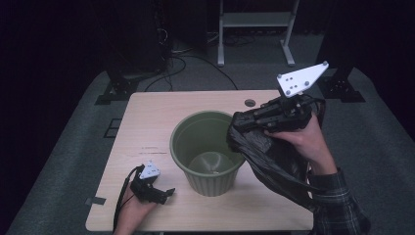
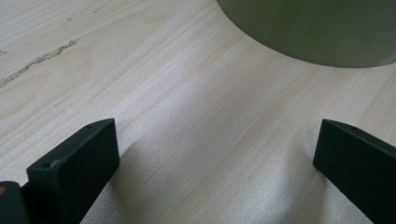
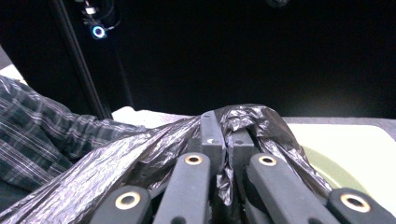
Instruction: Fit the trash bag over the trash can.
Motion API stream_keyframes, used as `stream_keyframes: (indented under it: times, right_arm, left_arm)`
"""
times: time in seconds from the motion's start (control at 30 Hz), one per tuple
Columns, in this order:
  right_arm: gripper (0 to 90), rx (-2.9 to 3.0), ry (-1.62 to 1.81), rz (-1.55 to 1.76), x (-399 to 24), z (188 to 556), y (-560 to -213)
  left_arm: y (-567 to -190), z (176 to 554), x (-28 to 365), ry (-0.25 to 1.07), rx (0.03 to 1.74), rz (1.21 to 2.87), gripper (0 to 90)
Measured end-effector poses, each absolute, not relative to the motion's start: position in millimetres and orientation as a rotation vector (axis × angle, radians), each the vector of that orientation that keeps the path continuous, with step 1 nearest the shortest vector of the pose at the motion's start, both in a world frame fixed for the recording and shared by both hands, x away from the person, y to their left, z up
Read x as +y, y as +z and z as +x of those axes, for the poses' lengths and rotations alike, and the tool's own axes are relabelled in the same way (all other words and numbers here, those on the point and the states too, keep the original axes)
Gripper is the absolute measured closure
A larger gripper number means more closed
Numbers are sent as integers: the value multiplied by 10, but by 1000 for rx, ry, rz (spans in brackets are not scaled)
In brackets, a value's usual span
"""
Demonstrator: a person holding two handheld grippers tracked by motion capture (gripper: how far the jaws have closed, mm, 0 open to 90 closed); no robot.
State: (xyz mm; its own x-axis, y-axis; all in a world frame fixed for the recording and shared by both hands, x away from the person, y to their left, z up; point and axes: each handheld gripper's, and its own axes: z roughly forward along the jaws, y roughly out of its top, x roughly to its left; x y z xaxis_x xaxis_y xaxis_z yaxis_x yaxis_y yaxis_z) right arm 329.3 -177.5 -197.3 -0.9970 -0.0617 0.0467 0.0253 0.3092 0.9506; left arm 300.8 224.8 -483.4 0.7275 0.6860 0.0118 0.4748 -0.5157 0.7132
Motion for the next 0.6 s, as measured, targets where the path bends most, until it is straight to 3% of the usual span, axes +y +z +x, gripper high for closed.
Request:
stream_keyframes:
  times: [0.6]
  right_arm:
    - [882, -2399, -1790, 161, -1192, 3420, -1740]
  left_arm:
    - [-4835, 3006, 2246, 380, 869, 2215, 0]
